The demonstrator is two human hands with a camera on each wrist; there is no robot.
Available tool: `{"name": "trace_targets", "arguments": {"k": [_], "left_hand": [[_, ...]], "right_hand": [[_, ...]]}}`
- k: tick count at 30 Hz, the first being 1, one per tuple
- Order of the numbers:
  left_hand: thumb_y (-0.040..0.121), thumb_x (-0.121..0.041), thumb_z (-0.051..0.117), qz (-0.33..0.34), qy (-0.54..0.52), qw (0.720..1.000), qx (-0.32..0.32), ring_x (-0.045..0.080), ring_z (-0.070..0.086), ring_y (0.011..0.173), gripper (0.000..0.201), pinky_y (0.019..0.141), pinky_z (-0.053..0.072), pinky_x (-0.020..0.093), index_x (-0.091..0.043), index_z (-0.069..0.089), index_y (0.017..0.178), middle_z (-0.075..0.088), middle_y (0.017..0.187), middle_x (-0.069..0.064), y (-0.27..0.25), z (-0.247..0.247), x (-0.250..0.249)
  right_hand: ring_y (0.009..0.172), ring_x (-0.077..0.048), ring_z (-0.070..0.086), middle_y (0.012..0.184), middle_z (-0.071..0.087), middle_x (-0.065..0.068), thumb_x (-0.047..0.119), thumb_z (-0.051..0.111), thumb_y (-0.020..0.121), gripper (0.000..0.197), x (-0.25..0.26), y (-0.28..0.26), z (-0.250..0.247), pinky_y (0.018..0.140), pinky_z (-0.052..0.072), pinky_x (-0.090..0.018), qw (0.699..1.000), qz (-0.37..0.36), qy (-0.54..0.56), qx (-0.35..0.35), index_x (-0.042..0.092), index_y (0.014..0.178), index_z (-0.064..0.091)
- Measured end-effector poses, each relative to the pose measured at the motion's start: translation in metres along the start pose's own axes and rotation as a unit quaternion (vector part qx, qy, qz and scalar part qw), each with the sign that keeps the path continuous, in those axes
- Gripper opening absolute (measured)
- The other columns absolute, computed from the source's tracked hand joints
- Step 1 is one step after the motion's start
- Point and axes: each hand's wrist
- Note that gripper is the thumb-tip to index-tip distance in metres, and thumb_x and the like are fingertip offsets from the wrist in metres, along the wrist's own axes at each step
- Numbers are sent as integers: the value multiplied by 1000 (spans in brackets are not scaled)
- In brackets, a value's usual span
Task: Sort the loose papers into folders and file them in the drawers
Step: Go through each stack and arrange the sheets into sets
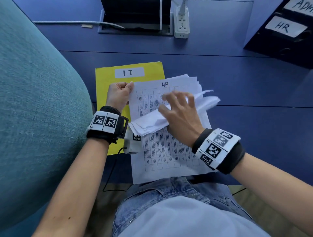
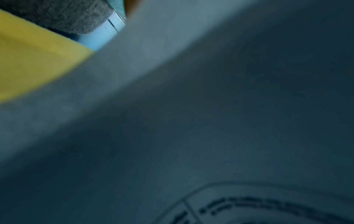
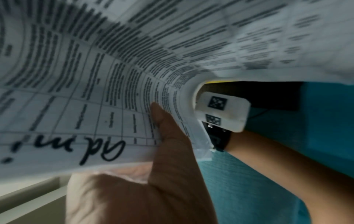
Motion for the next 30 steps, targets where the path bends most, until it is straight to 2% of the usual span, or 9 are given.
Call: {"name": "trace_targets", "arguments": {"k": [3, 6, 11, 14, 17, 20, 22, 27, 30], "left_hand": [[97, -18, 47, 14, -9, 1000, 19, 15, 53, 63, 30, 61, 44, 27, -13, 52, 68, 58, 69, 2, 1, 0, -1], [99, -20, 41, 22, -35, 996, 84, 10, 58, 57, 33, 59, 43, 27, -13, 57, 72, 64, 60, -7, -1, 1, -3], [98, -22, 44, 22, -42, 989, 143, 16, 54, 61, 38, 57, 39, 29, -15, 66, 67, 64, 62, -5, -6, 3, -6], [93, -16, 54, 98, 55, 989, 99, -3, 48, 54, 13, 55, 38, 21, -21, 53, 82, 58, 64, -16, -11, 2, -10], [93, -21, 53, 193, 113, 972, 72, -12, 52, 88, 9, 76, 38, 8, -24, 57, 101, 56, 98, -15, -17, 1, -22], [83, -69, 40, 139, -41, 979, 141, 5, 56, 85, 58, 80, 40, 14, -16, 63, 90, 59, 91, -1, -23, 0, -30], [62, -81, 54, 127, -60, 978, 157, 14, 53, 79, 76, 74, 43, 29, -9, 56, 85, 57, 81, 4, -27, 2, -28], [71, -33, 69, 167, -1, 985, 52, 12, 57, 72, 18, 71, 47, 29, -18, 59, 77, 64, 75, -3, -34, 9, -32], [80, -9, 67, 209, -77, 975, -2, -4, 58, 60, 12, 61, 47, 17, -19, 61, 75, 64, 59, -19, -35, 0, -54]], "right_hand": [[56, -28, 58, 75, 62, -11, -11, 69, 35, 51, 8, -10, -3, 61, 48, -34, 997, 11, 51, 59, 5, 83, 61], [51, -21, 48, 84, 58, -17, -16, 69, 33, 70, 4, -1, -7, 49, 39, -27, 991, 48, 112, 50, -1, 100, 55], [50, -22, 35, 101, 53, -19, -13, 70, 44, 83, -5, 17, -4, 57, 33, -28, 987, 100, 115, 57, 8, 118, 36], [60, -32, 56, 102, 58, -17, -10, 65, 55, 66, -11, 19, -4, 66, 37, -33, 985, 123, 102, 64, 7, 117, 48], [69, -30, 62, 78, 66, -10, -1, 62, 72, 25, -20, 28, -14, 76, 22, -35, 986, 140, 91, 31, 6, 96, 60], [82, -24, 54, 75, 57, -4, 8, 53, 86, 6, -32, 47, -34, 79, 18, -32, 981, 172, 77, 42, 11, 87, 57], [83, -17, 45, 78, 50, 3, 10, 49, 89, 8, -41, 62, -49, 75, 14, -28, 974, 206, 90, 40, 15, 89, 55], [118, -17, 43, 119, 51, 4, 23, 59, 85, 35, -53, 77, -69, 101, 19, -33, 944, 274, 136, -127, 15, 119, 52], [135, -28, 24, 145, 27, -13, 38, 67, 75, 84, -67, 68, -71, 110, 21, -50, 858, 395, 259, -202, 6, 141, 26]]}}
Point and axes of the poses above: each hand's wrist, its own y-axis towards the middle knuckle, its own z-axis out of the palm, x = y × z
